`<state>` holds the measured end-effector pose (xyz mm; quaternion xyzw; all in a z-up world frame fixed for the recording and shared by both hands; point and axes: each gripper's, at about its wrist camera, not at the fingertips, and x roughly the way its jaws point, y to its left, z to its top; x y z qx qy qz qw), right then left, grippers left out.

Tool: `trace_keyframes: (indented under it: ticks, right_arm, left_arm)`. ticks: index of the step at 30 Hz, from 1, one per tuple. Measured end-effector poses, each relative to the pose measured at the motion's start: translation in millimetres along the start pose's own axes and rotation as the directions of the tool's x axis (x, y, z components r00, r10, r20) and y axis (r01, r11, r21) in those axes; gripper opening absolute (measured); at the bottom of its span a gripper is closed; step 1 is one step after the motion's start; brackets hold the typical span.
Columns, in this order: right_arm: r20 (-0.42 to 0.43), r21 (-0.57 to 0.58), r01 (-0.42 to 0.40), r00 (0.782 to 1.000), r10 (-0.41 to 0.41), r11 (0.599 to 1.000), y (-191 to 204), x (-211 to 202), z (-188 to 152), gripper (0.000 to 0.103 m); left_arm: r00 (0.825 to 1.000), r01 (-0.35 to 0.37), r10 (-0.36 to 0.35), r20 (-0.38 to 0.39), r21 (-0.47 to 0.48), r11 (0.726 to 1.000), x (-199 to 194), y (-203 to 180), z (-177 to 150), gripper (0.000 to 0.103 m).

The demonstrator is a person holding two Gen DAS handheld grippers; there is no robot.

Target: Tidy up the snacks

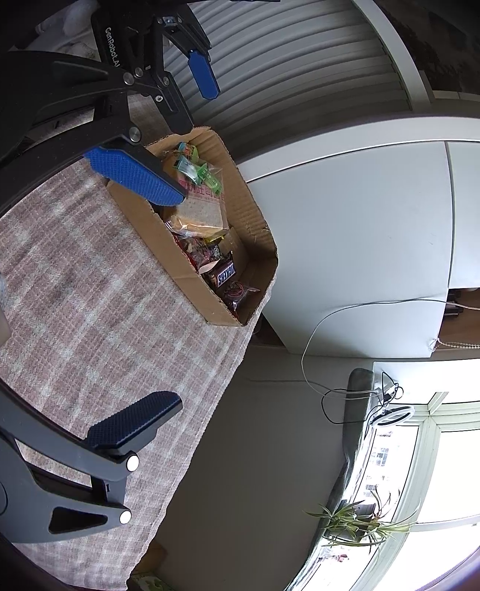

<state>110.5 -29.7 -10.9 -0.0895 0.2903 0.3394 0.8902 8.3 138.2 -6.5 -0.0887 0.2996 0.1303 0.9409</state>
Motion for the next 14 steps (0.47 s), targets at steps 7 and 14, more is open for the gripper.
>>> trace_keyframes:
  ticks: [7,14]
  right_arm:
    - [-0.003,0.0,-0.001,1.0,0.001,1.0,-1.0,0.7,-0.5,0.102]
    - [-0.005,0.008,0.002,1.0,-0.002,1.0,-1.5,1.1,-3.8,0.102]
  left_arm:
    - [1.0,0.0,0.0,-0.001,-0.001,1.0,-0.2,-0.8,-0.5,0.08]
    - [1.0,-0.001,0.001,-0.001,-0.001,1.0,-1.7,-2.1,-1.8,0.08]
